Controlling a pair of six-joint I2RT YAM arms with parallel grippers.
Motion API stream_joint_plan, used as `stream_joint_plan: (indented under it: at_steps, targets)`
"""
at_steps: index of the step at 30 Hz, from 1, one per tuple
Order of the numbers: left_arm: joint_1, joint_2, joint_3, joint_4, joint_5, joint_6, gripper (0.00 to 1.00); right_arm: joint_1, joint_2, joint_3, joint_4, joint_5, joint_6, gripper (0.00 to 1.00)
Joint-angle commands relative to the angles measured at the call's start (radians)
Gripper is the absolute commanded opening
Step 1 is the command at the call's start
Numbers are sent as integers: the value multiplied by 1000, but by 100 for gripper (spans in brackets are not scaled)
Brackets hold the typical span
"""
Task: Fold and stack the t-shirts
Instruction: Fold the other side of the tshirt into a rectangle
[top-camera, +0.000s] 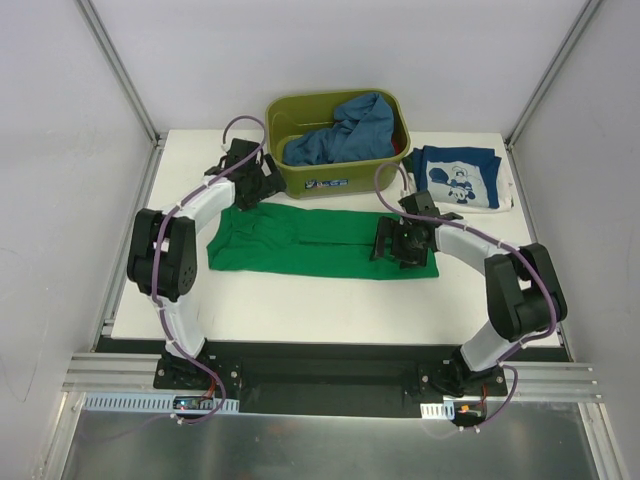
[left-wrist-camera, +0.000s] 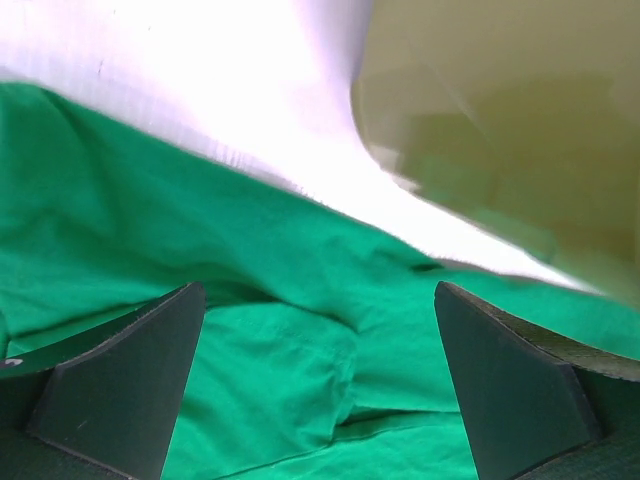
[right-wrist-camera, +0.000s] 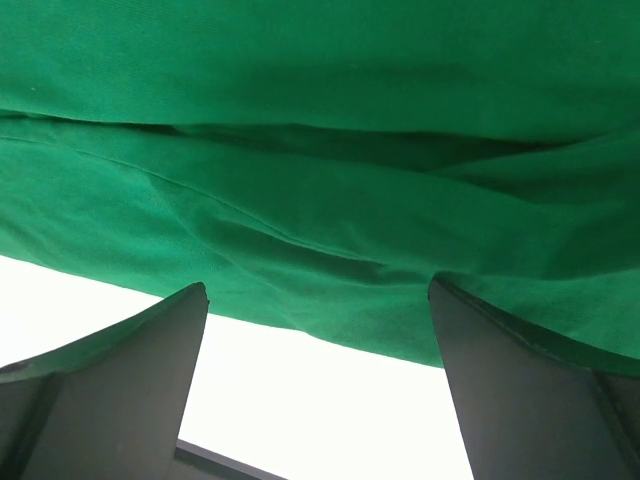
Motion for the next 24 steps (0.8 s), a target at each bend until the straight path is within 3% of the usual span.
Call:
stream_joint_plan:
  at_steps: [1,7,12,20,24]
  targets:
    - [7,-124,-91,18,65,73,99,0,-54,-12,-35,41,-23,97]
    - [-32,-187,-258,41,69,46,99,2,-62,-21,-41,56,-25,97]
    - [-29,-151,-277,45,9,55,99,3,-64,-26,-59,67,-40,97]
    - [33,-74,-150,47,-115,96,99,3,-54,-6,-90,85,-59,97]
    - [77,-23,2,42,-234,144,99,3,-64,-6,-98,93,-65,97]
